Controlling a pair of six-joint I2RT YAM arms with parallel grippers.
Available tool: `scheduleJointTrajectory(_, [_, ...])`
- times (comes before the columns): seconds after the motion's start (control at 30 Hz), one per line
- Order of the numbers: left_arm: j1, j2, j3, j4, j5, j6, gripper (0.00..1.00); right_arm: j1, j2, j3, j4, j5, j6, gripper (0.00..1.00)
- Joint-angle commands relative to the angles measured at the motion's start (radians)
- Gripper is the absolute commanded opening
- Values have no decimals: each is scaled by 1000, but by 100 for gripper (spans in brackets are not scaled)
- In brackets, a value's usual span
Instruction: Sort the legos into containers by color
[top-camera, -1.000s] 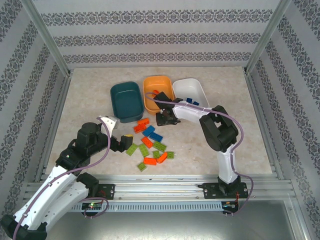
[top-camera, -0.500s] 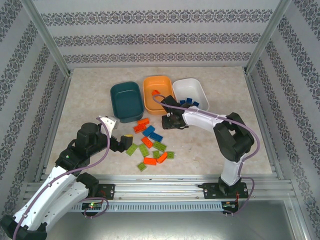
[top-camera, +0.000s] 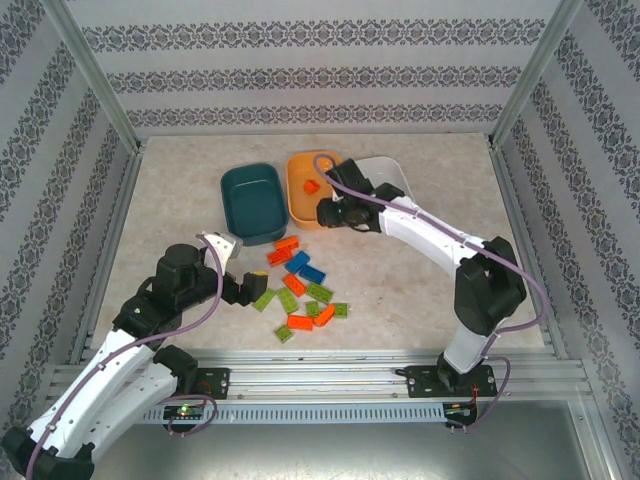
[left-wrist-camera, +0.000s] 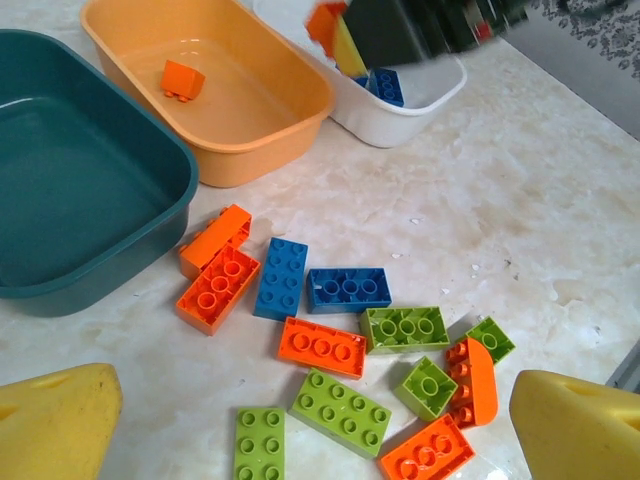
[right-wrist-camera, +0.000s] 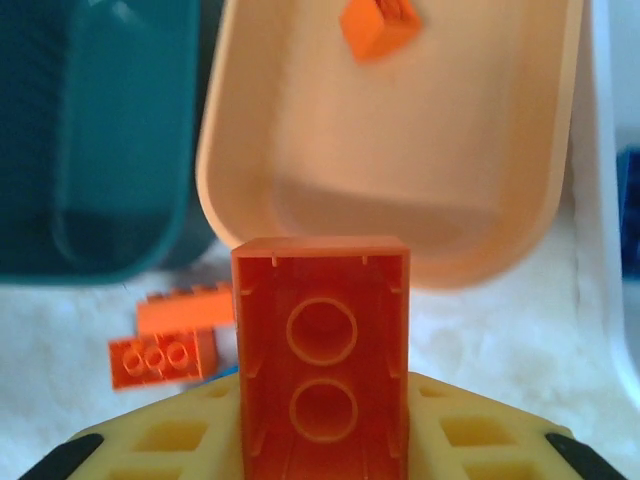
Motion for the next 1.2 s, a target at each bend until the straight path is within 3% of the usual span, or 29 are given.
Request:
scheduleJointTrajectory(0.0, [2, 0, 0, 19, 30, 5, 100, -30, 80, 94, -25, -14, -48, 35])
scheduleJointTrajectory(0.57, [1, 52, 1, 31, 78, 0, 100, -121, 555, 612, -9, 1, -82, 35])
scheduleJointTrajectory(0.8, [1, 62, 1, 33, 87, -2, 100, -133, 676, 754, -61, -19, -74, 36])
scheduleJointTrajectory(1.17, [2, 50, 2, 32, 86, -3, 100, -134, 643, 824, -125, -29, -75, 61])
